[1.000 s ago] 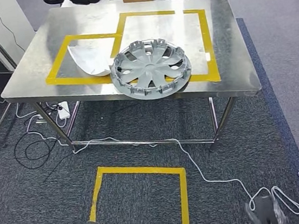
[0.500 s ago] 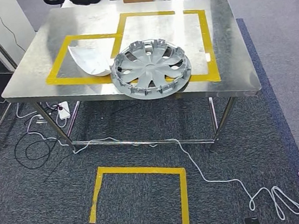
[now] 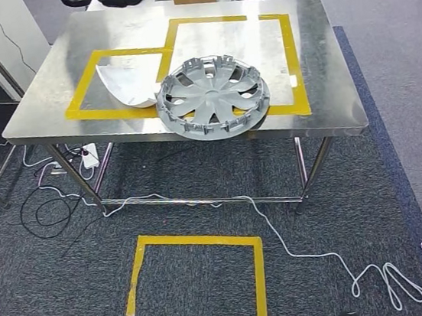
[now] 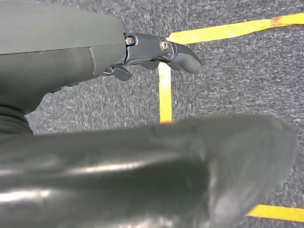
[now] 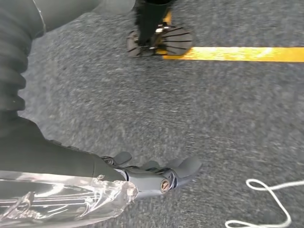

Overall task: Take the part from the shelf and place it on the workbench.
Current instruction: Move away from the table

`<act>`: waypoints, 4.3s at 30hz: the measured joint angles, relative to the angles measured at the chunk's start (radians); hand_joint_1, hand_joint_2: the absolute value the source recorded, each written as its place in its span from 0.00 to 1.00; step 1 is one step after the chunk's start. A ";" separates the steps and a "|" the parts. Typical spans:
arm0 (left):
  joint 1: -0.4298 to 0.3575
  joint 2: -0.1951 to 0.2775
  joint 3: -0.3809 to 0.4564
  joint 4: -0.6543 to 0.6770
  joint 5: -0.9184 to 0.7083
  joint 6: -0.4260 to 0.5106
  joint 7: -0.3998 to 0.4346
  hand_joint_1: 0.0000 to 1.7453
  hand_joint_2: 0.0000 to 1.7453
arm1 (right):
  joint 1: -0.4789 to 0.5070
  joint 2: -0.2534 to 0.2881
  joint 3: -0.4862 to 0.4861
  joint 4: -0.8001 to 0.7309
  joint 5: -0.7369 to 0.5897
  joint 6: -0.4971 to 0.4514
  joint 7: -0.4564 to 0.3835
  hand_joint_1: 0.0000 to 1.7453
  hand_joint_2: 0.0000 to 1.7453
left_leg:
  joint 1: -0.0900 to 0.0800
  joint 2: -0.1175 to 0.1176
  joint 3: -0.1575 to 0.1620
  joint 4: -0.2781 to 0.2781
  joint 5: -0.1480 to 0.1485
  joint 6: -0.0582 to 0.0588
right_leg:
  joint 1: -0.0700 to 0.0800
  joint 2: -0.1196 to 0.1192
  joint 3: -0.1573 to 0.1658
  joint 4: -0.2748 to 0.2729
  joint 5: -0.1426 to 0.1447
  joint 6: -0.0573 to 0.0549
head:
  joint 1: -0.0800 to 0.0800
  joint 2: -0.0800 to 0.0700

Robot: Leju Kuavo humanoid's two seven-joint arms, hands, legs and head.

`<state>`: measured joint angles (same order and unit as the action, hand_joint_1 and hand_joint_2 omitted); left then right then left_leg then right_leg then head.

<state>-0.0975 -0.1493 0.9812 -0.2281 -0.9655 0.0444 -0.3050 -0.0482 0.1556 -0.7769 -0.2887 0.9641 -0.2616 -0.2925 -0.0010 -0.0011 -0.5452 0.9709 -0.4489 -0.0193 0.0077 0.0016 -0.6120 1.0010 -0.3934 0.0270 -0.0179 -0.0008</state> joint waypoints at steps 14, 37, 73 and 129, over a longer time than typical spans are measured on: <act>0.001 0.001 0.000 0.000 -0.045 -0.005 0.018 0.00 0.25 | -0.002 0.019 -0.019 0.035 0.009 0.089 0.218 0.00 1.00 | 0.000 0.000 0.000 0.000 0.000 0.000 | 0.000 0.000 0.000 0.000 0.000 0.000 | 0.000 0.000; -0.007 0.013 0.000 0.000 -0.058 -0.018 0.020 0.00 0.00 | -0.015 0.029 -0.108 0.039 -0.031 0.121 0.183 0.00 0.00 | 0.000 0.000 0.000 0.000 0.000 0.000 | 0.000 0.000 0.000 0.000 0.000 0.000 | 0.000 0.000; -0.009 0.017 0.000 0.000 -0.069 -0.008 0.020 0.00 1.00 | -0.018 0.034 -0.112 0.048 0.053 0.039 0.169 0.00 0.00 | 0.019 -0.038 -0.012 -0.003 0.022 -0.029 | -0.030 0.032 0.058 0.010 -0.062 0.018 | 0.010 0.000; -0.022 0.021 0.000 0.000 -0.078 0.003 0.033 0.00 1.00 | -0.017 0.034 -0.123 0.057 0.086 0.007 0.174 0.00 0.00 | 0.007 -0.031 -0.016 0.015 0.007 0.016 | -0.017 0.005 -0.016 0.155 -0.105 0.018 | 0.008 0.000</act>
<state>-0.1191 -0.1285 0.9814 -0.2281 -1.0436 0.0469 -0.2719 -0.0650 0.1896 -0.8998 -0.2312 1.0506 -0.2545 -0.1183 0.0062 -0.0322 -0.5607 0.9863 -0.4418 -0.0030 -0.0091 0.0067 -0.6279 1.1565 -0.4984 0.0448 -0.0104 -0.0008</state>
